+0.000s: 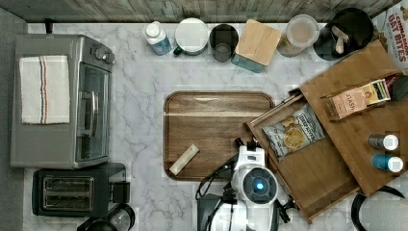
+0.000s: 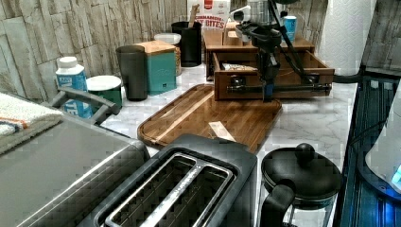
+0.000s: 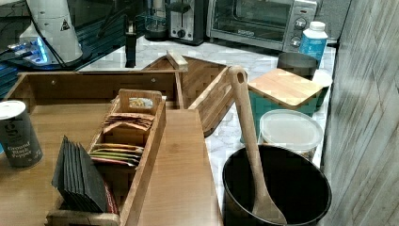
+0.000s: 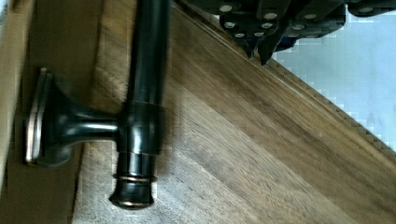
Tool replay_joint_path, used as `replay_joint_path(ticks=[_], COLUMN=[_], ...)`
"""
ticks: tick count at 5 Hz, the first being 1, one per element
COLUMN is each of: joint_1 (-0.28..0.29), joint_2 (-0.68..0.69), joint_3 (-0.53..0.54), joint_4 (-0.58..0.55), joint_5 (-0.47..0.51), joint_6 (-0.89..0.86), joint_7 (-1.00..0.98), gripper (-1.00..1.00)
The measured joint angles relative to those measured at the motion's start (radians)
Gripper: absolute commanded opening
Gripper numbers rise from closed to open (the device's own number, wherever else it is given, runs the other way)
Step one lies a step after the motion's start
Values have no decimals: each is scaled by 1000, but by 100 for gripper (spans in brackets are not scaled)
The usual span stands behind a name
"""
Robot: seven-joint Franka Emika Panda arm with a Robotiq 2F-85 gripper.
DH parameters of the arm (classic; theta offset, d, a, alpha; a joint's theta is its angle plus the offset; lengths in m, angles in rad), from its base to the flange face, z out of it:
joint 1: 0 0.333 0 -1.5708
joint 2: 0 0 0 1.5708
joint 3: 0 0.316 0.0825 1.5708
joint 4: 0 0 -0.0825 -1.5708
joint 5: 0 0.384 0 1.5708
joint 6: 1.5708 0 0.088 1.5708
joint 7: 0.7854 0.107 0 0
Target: Close the drawer.
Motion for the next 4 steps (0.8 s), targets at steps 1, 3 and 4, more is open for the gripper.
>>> replay_joint_path(ticks=[1,3,4], joint_1=[-16,-60,-60], joint_2=[40,112,107], joint_3=[-64,-90,-91], joint_4=[18,37,37], joint_5=[0,0,-16], joint_6=[4,-50,-66], joint_7=[-87,-88,-88], gripper=[-100,-100,-100])
